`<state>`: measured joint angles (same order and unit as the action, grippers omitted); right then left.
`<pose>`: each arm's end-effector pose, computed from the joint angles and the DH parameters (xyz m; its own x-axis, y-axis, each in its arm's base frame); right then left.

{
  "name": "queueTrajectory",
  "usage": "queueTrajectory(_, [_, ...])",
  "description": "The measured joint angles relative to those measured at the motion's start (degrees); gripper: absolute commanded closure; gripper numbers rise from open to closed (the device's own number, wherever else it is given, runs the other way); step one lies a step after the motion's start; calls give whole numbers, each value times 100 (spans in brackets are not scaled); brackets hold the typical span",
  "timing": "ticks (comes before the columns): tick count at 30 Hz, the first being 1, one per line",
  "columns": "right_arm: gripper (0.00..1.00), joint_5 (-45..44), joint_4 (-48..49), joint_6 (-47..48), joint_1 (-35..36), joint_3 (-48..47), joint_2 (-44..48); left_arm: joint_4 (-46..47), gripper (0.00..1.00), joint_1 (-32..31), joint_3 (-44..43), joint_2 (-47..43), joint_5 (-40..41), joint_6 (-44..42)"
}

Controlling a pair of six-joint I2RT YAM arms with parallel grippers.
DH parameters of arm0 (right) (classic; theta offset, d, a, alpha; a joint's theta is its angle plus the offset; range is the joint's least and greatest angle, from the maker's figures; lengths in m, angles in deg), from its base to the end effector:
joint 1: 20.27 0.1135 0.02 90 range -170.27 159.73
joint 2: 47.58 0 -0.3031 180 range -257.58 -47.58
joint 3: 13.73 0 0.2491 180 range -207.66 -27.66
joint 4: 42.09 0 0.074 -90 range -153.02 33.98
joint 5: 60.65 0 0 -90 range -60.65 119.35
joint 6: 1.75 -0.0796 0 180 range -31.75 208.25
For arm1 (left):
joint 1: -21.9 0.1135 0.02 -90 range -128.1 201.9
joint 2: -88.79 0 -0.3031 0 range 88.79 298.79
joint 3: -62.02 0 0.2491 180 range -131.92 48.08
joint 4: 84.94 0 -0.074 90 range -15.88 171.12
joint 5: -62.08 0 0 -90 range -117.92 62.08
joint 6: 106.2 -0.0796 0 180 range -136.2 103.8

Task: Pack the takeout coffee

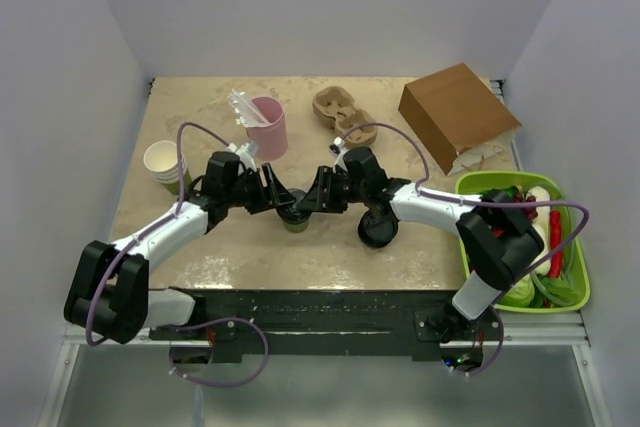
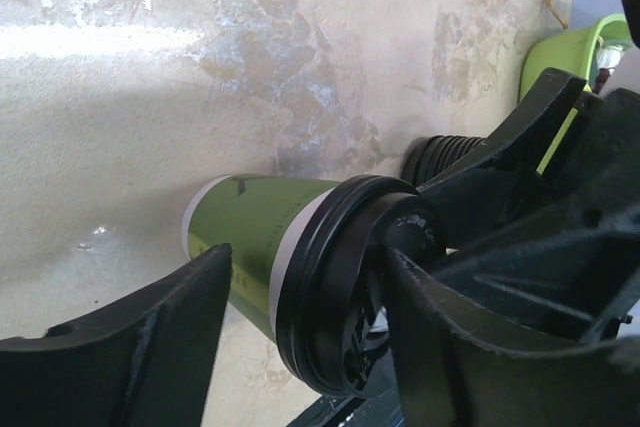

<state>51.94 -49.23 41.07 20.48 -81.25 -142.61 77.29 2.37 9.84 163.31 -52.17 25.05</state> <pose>0.2746 0.2770 0.2165 -0.9104 0.1095 -0.3989 -0.2564 0.6074 0.7518 0.2545 -0.1250 0.2165 -0.8527 -0.3354 -0.4005 0.0514 0.7091 -0.7032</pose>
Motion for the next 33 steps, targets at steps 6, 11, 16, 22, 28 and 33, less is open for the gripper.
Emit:
queueTrajectory(6, [76,13,328,-90,-28,127,-24,365,56,9,341,-210,-9,140])
queueTrajectory(11, [68,50,503,-61,-33,144,-76,568,55,17,643,-496,125,297])
queueTrajectory(16, [53,122,525,144,-24,7,-184,476,34,24,859,-909,385,424])
queueTrajectory(22, [33,133,-131,715,155,-750,-546,-391,7,22,970,-1567,962,457])
queueTrajectory(28, [9,-173,-857,1086,313,-1276,-656,-1360,0,22,667,-1902,1421,409])
queueTrajectory(33, [2,-680,-1429,1290,240,-1523,-260,-1845,0,22,85,-1980,1676,308])
